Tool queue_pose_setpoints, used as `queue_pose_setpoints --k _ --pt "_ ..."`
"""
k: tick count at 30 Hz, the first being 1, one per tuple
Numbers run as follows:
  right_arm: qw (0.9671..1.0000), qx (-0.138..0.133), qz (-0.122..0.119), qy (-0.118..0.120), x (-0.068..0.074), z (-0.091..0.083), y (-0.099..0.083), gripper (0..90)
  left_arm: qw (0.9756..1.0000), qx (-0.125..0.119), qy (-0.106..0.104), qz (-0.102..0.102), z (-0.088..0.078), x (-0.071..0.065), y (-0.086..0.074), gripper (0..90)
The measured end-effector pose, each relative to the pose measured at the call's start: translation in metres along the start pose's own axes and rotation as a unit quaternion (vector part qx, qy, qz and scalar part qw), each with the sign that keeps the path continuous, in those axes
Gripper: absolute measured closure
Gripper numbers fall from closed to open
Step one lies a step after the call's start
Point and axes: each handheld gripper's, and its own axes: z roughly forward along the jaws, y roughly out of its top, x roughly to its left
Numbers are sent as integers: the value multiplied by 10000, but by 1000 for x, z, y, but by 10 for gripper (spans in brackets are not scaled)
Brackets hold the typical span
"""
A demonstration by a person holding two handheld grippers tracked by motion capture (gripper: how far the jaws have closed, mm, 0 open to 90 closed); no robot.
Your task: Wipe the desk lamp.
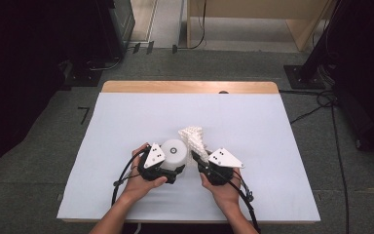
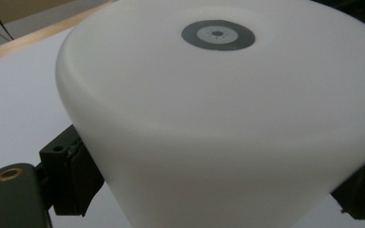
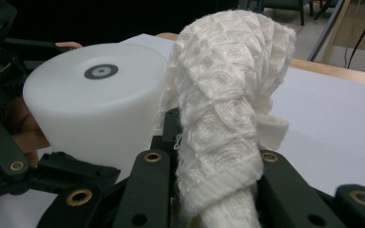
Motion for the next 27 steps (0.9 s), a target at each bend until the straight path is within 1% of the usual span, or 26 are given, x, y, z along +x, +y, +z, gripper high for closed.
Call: queue_pose_setpoints --k 3,4,6,7,8,9,12,14,16,17,19,20,22,23,25,27 --pt "10000 18 21 -4 0 1 -1 763 10000 -21 -30 -83 0 1 -1 88" --pt "10000 20 6 -10 0 1 -1 763 10000 -10 -25 -60 -1 2 -1 87" --pt "10000 39 9 -18 -1 2 -2 763 9999 -46 101 -38 -2 0 -2 80" --pt "10000 42 8 -26 -2 2 -3 763 9998 -119 171 0 -3 -2 -2 72" --pt "10000 51 9 -32 -2 2 -3 762 9994 -245 233 34 -5 -3 -2 68" --pt "10000 74 20 -36 -3 2 -4 762 9990 -357 284 -19 -7 -4 -3 66" --pt "9999 73 39 -62 -5 2 -5 762 9983 -375 418 -145 -7 -6 -3 42" --pt "9999 73 36 -74 -6 2 -5 762 9971 -353 620 -281 -4 -11 -4 41" --pt "9999 80 45 -82 -7 2 -5 762 9950 -288 873 -383 0 -18 -3 42" --pt "9999 81 44 -85 -7 2 -5 762 9937 -270 995 -449 2 -21 -3 53" --pt "9999 97 30 -92 -7 2 -6 762 9908 -205 1247 -482 6 -27 -2 68" --pt "9999 99 25 -96 -8 3 -6 762 9902 -204 1277 -521 6 -28 -2 68" --pt "9999 124 50 -102 -8 3 -7 762 9903 -227 1219 -620 5 -26 -2 76" --pt "9999 122 29 -100 -9 3 -7 762 9909 -233 1155 -642 4 -25 -2 81" --pt "9999 148 36 -81 -8 4 -8 762 9916 -244 1106 -625 3 -23 -2 84" --pt "9998 165 17 -68 -6 5 -9 762 9927 -250 985 -648 1 -18 -2 86"
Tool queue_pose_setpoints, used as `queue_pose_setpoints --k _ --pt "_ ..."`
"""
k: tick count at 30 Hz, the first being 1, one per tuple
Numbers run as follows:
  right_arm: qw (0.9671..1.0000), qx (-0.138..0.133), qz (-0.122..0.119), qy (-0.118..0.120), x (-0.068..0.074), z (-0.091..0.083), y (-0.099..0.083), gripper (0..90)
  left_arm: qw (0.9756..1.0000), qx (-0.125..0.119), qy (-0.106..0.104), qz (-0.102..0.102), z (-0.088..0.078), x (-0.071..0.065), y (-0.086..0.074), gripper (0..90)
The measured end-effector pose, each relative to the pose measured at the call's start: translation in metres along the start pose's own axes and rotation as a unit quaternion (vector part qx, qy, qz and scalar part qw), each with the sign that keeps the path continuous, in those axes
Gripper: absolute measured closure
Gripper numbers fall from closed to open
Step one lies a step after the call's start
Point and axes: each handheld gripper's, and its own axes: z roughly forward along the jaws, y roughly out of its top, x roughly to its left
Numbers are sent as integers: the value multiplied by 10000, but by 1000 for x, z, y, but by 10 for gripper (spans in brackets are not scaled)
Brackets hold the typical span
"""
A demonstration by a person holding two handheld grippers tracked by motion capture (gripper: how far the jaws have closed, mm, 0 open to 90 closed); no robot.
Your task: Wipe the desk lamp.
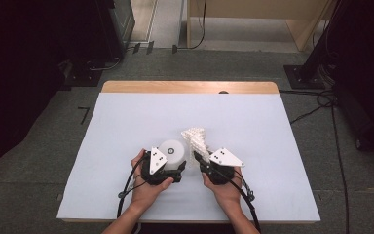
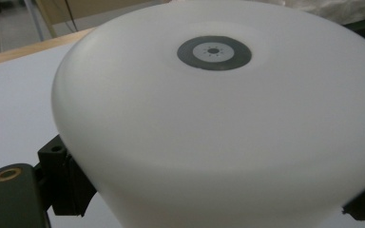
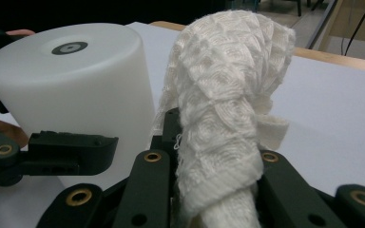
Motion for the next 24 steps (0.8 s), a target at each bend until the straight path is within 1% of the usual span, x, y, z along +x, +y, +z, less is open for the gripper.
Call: queue_pose_setpoints --k 1,3,5,6,9,11,14,16,17,21,24 --pt "10000 -12 -55 10 1 1 0 762 10000 -17 -45 -33 0 3 0 86" --pt "10000 25 -59 38 3 1 -1 762 9997 -81 -219 -119 -3 11 2 87" --pt "9999 43 -81 74 6 3 -2 762 9984 -217 -475 -201 -8 21 5 88" --pt "9999 63 -125 91 7 4 -3 762 9976 -299 -566 -247 -11 25 7 88" --pt "9996 156 -159 158 13 8 -6 762 9948 -460 -867 -281 -18 34 12 88" --pt "9993 211 -240 203 18 11 -8 761 9935 -484 -1003 -223 -20 37 15 88" --pt "9990 222 -310 248 26 12 -8 761 9922 -470 -1146 -135 -22 37 16 89" --pt "9990 161 -331 243 29 10 -5 761 9917 -389 -1220 -111 -20 36 16 89" --pt "9992 101 -315 220 29 7 -2 761 9916 -373 -1233 -96 -19 35 15 89" --pt "9993 -73 -302 184 27 -1 6 762 9909 -221 -1320 101 -15 28 14 89" --pt "9991 -233 -303 176 24 -7 13 762 9912 -162 -1306 173 -12 24 13 89"
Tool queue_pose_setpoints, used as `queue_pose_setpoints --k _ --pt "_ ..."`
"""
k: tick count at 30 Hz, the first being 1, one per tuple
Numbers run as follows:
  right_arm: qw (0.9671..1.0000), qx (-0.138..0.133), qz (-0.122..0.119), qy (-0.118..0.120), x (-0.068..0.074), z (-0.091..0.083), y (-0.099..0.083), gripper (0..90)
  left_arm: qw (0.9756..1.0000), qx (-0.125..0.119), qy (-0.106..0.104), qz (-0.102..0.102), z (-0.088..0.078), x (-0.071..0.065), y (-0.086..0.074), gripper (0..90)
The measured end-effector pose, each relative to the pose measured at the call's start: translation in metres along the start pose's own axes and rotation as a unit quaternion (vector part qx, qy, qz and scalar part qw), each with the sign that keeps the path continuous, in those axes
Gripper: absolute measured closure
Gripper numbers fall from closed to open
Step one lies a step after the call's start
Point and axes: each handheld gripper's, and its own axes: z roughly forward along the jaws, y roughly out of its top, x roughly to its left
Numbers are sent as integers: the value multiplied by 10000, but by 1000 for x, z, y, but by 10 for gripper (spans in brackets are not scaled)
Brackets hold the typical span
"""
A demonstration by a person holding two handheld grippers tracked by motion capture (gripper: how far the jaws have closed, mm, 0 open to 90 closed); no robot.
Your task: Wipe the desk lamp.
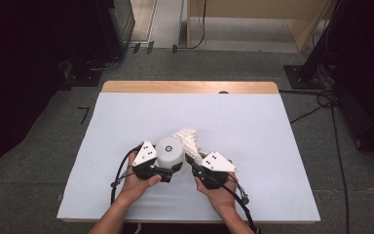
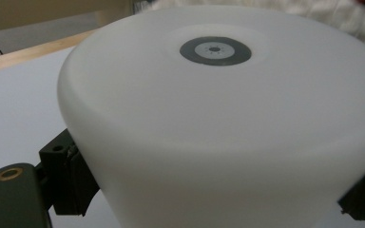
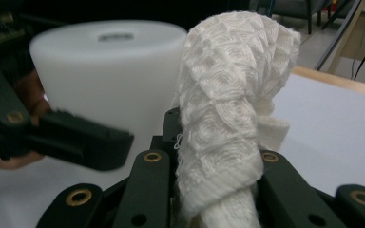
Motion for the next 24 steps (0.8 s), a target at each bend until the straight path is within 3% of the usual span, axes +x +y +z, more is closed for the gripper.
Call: queue_pose_setpoints --k 5,12,17,24 --pt "10000 -56 3 -3 0 -2 1 762 10000 -24 21 4 -1 1 1 89" --pt "9996 285 51 72 3 12 -14 762 9996 -252 28 -95 -10 8 4 89" --pt "9992 386 60 16 3 15 -16 762 9998 -175 105 46 -5 6 1 90" --pt "9998 148 92 -10 -1 6 -7 760 9993 56 216 299 6 3 -5 90"
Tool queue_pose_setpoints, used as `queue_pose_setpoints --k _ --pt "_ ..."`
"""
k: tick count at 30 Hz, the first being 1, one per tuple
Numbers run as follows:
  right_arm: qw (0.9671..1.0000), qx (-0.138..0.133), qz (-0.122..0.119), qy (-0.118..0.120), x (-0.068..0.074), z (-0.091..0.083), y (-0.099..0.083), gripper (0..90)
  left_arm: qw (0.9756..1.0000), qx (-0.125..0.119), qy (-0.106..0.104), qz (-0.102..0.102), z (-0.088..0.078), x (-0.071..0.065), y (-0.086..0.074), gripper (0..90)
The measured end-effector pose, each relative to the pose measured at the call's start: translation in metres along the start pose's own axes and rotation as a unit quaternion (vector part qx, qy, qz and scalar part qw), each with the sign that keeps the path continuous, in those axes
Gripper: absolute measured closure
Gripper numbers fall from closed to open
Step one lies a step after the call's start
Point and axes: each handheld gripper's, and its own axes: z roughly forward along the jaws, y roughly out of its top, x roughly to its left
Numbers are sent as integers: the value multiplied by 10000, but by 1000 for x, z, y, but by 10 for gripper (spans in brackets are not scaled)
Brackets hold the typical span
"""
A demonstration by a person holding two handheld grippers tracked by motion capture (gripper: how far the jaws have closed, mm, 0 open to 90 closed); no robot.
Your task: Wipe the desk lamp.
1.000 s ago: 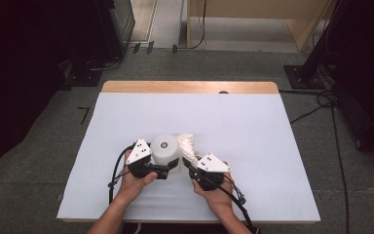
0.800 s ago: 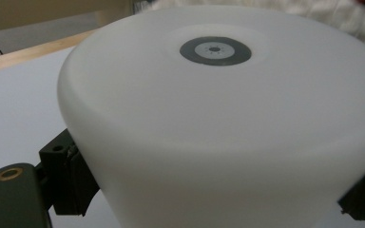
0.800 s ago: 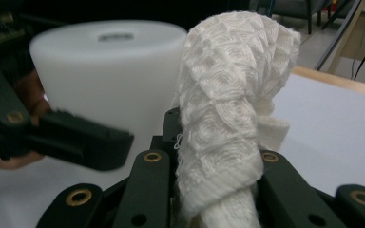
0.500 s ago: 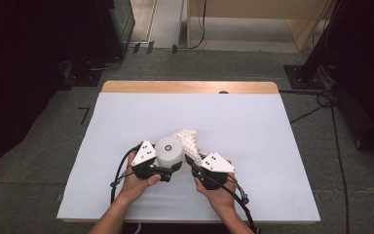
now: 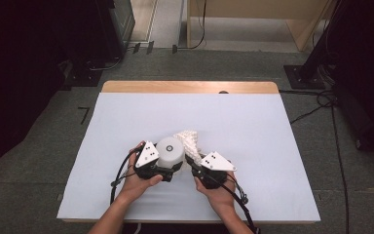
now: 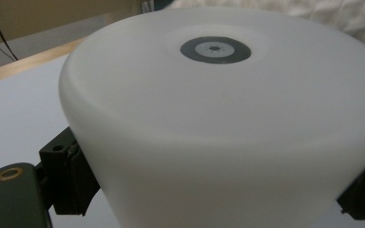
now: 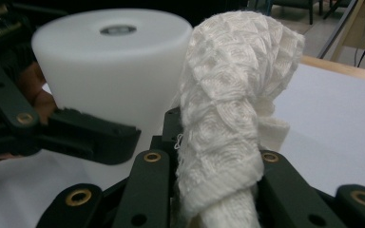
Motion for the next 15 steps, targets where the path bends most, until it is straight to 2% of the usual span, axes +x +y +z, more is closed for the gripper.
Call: queue_pose_setpoints --k 5,9,13,15 --pt "10000 -25 32 -31 -4 -2 0 760 9997 202 78 59 6 0 -4 90" --pt "10000 6 78 -15 -6 -1 -1 760 9998 205 47 33 6 1 -5 89" --pt "10000 12 74 -41 -7 0 -3 756 9994 270 137 -147 4 1 -5 83" --pt "9999 34 100 -67 -9 0 -4 756 9993 204 193 -227 2 1 -7 79"
